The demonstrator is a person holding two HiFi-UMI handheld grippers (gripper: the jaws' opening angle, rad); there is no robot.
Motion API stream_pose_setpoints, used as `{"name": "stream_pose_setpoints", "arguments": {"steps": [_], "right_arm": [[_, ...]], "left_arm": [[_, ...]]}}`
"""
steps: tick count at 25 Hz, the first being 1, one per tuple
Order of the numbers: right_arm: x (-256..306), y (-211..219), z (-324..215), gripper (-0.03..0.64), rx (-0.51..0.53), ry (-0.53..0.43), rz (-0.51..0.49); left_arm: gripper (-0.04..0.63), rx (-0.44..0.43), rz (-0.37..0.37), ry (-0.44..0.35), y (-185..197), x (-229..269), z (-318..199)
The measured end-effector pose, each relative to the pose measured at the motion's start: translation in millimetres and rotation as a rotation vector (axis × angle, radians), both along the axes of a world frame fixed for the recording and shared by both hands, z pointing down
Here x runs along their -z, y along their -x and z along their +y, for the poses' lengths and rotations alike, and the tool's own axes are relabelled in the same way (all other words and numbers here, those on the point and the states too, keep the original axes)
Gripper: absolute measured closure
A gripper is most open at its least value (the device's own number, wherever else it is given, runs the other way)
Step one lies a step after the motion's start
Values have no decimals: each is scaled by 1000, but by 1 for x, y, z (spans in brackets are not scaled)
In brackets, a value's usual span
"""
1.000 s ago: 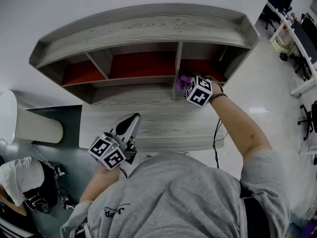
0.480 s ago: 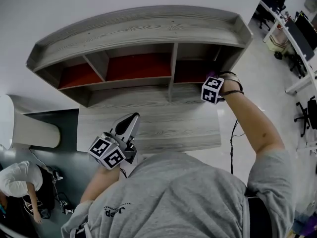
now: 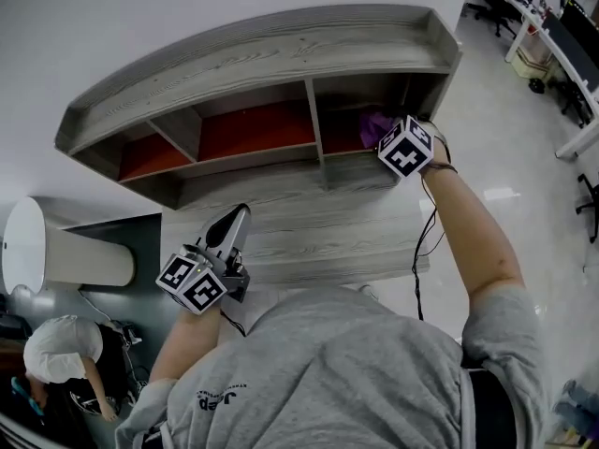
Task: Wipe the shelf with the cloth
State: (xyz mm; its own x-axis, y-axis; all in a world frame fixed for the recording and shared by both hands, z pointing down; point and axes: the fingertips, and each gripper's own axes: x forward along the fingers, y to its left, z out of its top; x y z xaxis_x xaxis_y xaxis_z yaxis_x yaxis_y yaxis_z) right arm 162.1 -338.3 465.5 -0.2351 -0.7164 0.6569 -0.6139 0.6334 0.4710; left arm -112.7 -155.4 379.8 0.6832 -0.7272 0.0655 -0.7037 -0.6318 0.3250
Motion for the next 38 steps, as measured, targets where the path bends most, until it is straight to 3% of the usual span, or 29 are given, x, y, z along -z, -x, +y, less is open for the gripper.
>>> {"name": "stream_pose_setpoints", "arguments": {"steps": [3, 7, 14, 20, 24, 30, 38], "right_arm": [[50, 42, -9, 549, 73, -157, -399], [92, 76, -18, 549, 165, -330, -692], [159, 87, -48, 549, 224, -507, -1088], [168, 99, -65, 549, 260, -506, -1202], [154, 104, -79, 549, 255, -421, -1151], [72, 116, -94, 551, 232, -203, -875], [-33, 116, -94, 551, 231, 24, -352]], "left_arm": [[569, 14, -35, 4, -7, 14, -3], [569, 41, -43, 17, -15, 27, -5], [569, 75, -111, 53, -21, 27, -1], [569, 88, -140, 62, -8, 24, 8], [569, 82, -146, 56, -1, 20, 9], [569, 74, -101, 83, 5, 10, 9], [569, 84, -84, 83, 11, 9, 13]]}}
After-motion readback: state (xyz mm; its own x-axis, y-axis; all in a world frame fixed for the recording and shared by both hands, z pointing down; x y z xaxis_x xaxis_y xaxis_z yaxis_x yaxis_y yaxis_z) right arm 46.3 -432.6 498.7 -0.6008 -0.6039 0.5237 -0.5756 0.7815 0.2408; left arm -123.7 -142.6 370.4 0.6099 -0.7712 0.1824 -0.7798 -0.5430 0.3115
